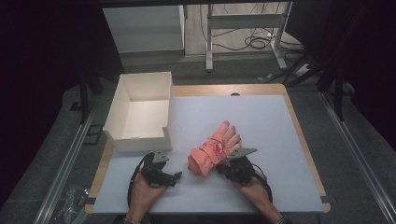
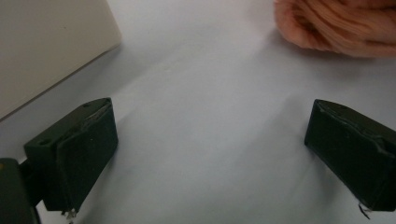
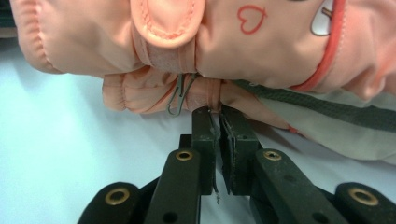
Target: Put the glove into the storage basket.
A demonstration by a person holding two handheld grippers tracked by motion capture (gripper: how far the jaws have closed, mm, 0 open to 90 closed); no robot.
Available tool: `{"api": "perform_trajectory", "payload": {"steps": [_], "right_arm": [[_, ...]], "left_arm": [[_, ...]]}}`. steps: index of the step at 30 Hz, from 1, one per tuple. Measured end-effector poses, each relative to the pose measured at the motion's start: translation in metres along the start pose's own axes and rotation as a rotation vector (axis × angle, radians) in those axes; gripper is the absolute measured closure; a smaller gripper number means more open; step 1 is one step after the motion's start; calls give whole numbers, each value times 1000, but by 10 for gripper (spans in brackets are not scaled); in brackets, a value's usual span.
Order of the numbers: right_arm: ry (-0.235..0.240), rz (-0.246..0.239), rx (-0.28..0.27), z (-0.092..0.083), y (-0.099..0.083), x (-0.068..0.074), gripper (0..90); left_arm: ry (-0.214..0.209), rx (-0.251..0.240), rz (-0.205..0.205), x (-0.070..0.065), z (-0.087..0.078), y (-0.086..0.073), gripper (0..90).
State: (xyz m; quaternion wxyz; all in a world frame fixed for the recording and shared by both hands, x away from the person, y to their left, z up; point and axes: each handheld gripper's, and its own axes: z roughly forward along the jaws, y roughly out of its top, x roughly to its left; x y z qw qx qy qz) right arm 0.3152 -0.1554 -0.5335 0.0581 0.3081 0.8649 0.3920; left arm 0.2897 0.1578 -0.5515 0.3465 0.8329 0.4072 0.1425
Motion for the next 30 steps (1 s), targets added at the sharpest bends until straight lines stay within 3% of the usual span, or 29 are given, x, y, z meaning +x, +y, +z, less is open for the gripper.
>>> {"api": "perform_trajectory", "payload": {"steps": [14, 18, 25, 30], "right_arm": [[-30, -12, -15, 13, 13, -7, 833], [-31, -29, -12, 13, 13, -4, 783], [-62, -60, -24, -3, 11, -4, 682], [-110, -61, -35, -18, 5, -13, 587]], "left_arm": [[3, 3, 3, 0, 0, 0, 25], [2, 5, 1, 0, 0, 0, 25], [4, 7, 3, -1, 0, 1, 26], [5, 6, 5, -1, 0, 1, 26]]}}
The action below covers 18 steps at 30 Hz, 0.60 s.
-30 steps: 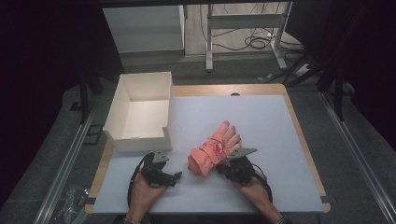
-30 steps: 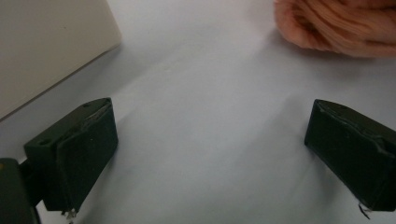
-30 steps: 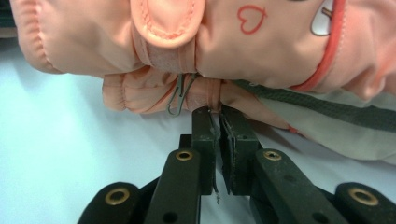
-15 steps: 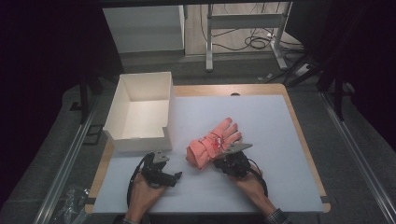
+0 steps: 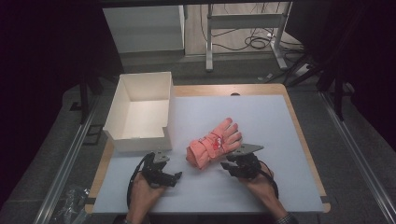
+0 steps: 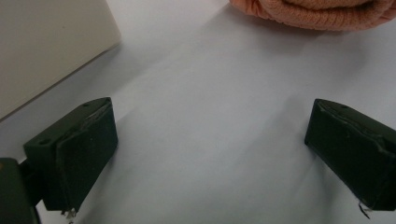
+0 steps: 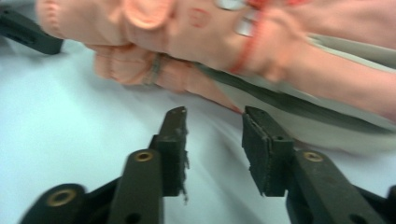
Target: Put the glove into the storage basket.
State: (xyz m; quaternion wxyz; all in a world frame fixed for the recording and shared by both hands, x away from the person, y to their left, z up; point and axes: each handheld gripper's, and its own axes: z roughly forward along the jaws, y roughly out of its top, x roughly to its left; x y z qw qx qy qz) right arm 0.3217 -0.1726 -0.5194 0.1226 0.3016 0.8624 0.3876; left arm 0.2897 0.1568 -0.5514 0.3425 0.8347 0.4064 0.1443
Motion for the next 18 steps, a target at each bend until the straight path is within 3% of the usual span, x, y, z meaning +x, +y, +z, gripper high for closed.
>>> {"api": "perform_trajectory", "payload": {"steps": [7, 18], "right_arm": [[-56, 47, -20, -20, -14, -22, 442], [-200, 93, -14, -47, -46, -60, 258]], "left_arm": [[-1, -1, -1, 0, 0, 0, 26], [-2, -1, -2, 0, 0, 0, 25]]}}
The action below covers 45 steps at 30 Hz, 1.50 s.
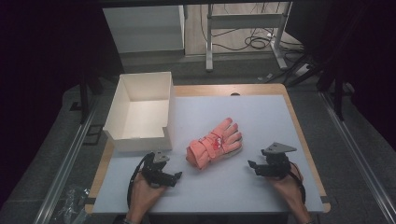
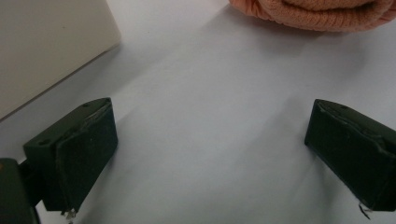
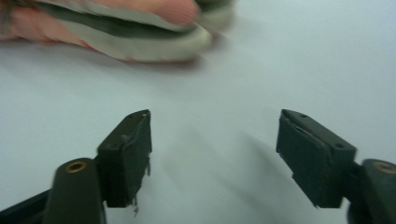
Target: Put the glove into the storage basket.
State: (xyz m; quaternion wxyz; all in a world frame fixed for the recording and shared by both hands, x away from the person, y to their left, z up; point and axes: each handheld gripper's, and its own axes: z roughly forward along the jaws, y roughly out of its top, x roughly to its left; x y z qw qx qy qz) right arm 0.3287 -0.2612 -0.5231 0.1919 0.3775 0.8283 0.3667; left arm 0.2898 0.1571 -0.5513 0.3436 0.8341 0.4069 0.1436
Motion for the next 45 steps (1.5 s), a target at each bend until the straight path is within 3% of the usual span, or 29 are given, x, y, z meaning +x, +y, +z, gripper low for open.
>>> {"api": "perform_trajectory", "payload": {"steps": [3, 7, 12, 22, 32, 45], "right_arm": [[-31, 26, 8, -3, -8, -11, 227], [-33, 66, 14, -4, -11, -18, 207], [-57, 30, 48, 0, -10, -15, 165], [-60, 36, 48, 1, -11, -15, 149], [-58, 40, 46, 1, -11, -16, 149], [-54, 42, 47, 1, -11, -16, 153]], "left_arm": [[0, 0, 0, 0, 0, 0, 25], [-1, 4, -3, 0, 0, 1, 25], [-26, 24, 4, -3, -1, 6, 31], [-108, 32, 32, -10, -5, 20, 23], [-158, 45, 83, -16, -13, 50, 8], [-194, 60, 134, -22, -20, 89, 0]]}}
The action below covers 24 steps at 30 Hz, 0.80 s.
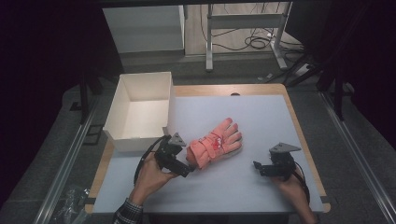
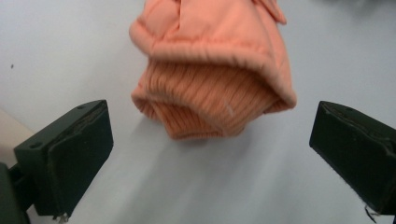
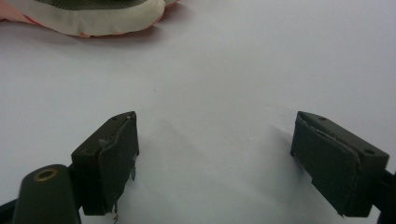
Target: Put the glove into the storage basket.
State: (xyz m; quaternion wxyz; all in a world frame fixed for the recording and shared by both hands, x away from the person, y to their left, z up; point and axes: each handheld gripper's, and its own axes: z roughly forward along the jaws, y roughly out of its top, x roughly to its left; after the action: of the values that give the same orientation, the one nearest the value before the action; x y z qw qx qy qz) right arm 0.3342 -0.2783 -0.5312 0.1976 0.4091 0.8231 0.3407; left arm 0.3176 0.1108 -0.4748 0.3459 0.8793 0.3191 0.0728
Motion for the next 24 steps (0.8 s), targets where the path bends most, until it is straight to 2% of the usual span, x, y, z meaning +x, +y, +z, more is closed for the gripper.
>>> {"api": "perform_trajectory", "payload": {"steps": [6, 11, 17, 21, 24], "right_arm": [[-1, 1, 0, 0, 0, 0, 153], [-2, 0, 0, 0, 0, 0, 153], [-1, -1, -2, 0, 0, 0, 154], [-1, -1, -2, 0, 0, 0, 154], [-2, -2, -2, 0, 0, 0, 153]], "left_arm": [[-19, 4, 20, 1, 2, 22, 0], [-35, 22, 44, 0, 10, 43, 0], [-37, 68, 83, 2, 28, 61, 0], [-53, 102, 101, 3, 45, 68, 0], [-51, 125, 114, 2, 55, 71, 0]]}}
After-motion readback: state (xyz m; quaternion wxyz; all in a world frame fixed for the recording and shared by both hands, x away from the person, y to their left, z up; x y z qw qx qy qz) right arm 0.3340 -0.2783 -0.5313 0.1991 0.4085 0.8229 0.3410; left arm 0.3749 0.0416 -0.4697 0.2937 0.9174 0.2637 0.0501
